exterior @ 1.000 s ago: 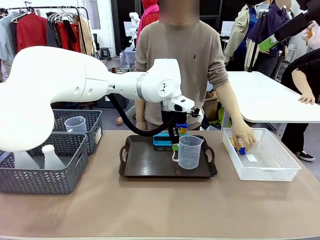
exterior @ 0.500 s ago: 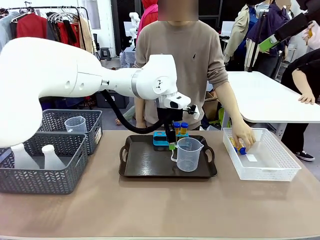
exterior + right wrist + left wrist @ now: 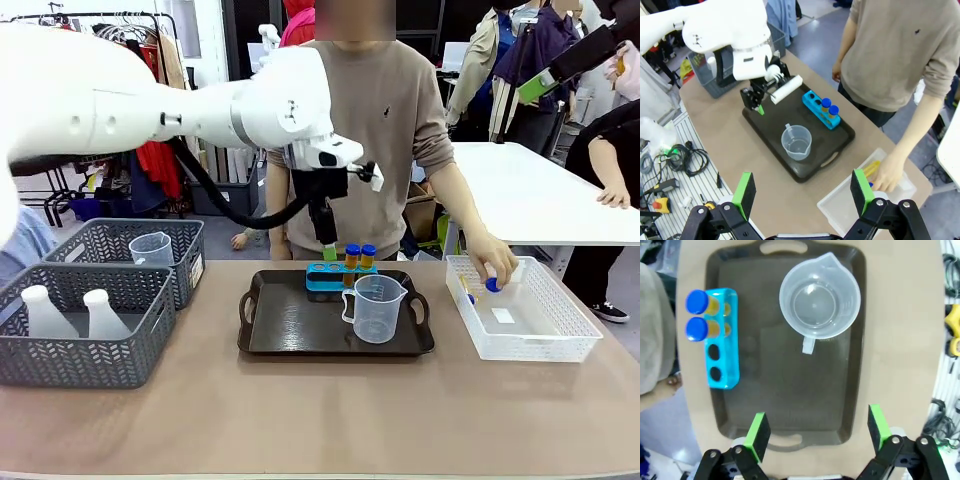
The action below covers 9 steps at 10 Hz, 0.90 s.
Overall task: Prepare the laboratory tools.
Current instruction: Pick up one Large Measuring Cup and place it on the Handle tray, then pick up one Small flask and place it on the Handle tray.
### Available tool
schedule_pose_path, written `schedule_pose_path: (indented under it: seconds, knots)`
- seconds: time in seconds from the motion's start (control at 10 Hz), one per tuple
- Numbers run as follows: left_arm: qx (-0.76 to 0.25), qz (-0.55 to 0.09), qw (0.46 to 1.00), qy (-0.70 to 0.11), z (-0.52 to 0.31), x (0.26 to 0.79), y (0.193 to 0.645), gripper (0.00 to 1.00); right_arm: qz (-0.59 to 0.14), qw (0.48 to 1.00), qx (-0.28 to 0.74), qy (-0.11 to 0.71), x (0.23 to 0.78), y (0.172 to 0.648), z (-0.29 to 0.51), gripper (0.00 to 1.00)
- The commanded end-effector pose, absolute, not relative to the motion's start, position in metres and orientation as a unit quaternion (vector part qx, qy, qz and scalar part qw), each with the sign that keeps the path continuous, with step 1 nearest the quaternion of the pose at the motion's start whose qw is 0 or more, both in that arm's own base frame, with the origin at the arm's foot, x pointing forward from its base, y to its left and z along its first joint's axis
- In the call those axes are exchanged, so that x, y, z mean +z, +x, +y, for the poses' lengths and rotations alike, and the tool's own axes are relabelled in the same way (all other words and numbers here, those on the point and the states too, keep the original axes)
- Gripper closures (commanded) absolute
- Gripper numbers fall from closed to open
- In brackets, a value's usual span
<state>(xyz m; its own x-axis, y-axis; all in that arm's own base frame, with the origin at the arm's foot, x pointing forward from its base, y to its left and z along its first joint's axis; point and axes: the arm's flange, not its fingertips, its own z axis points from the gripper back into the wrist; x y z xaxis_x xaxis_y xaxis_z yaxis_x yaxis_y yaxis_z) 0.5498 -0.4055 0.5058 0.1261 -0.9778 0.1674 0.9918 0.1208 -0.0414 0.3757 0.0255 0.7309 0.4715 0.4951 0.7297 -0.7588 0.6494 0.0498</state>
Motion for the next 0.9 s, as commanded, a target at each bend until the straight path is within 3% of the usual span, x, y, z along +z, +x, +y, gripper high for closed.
schedule_pose_path:
  seconds: [0.0,0.8]
  knots:
    - [-0.639,-0.066,0.763,-0.07,-0.389,0.525,0.536,0.0,-0.352,0.835,0.377,0.189,0.732,0.375,0.025,0.0]
    - [-0.643,-0.072,0.76,-0.061,-0.389,0.546,0.54,0.0,-0.352,0.835,0.377,0.189,0.732,0.375,0.025,0.0]
